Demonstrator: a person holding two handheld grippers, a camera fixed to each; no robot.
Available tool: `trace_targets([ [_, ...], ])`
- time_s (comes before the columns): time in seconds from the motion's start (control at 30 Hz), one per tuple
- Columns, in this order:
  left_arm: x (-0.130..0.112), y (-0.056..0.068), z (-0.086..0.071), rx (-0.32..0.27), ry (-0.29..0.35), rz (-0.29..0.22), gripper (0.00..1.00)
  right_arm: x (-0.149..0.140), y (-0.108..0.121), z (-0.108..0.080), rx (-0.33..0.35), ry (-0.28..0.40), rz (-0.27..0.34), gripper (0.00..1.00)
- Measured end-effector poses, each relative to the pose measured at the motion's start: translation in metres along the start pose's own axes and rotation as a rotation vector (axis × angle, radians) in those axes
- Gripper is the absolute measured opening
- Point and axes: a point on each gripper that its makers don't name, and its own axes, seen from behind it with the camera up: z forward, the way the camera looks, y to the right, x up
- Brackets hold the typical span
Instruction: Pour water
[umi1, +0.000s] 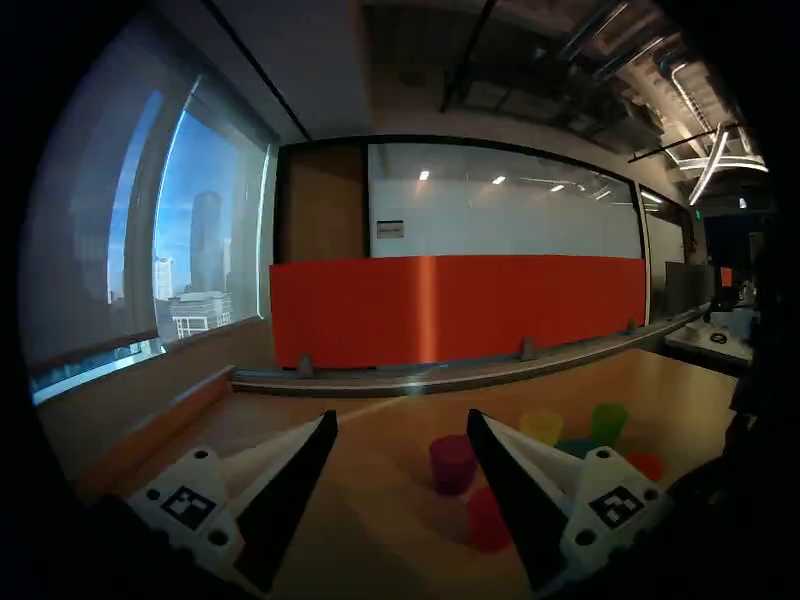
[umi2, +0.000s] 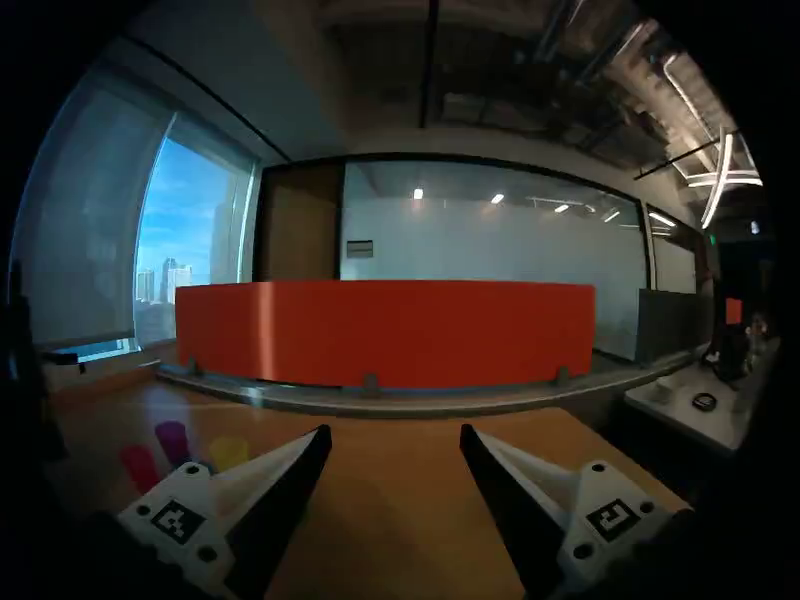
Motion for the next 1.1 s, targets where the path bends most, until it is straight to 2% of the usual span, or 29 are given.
trace_targets([
  [0.3,0.028,0.003,0.010,-0.030,-0.001,0.004,0.96,0.034,-0.004,0.013,0.012,-0.021,0.007,0.99],
  [0.67,0.050,0.014,0.015,-0.098,-0.010,0.003,0.96,0.037,-0.014,0.019,0.063,-0.030,0.043,0.99],
  [0.87,0.052,0.032,0.016,-0.184,-0.022,0.005,0.97,0.042,-0.027,0.018,0.144,-0.030,0.036,0.99],
  [1.1,0.061,0.056,0.015,-0.309,-0.014,0.003,0.96,0.046,-0.049,0.011,0.281,-0.047,0.005,0.99],
])
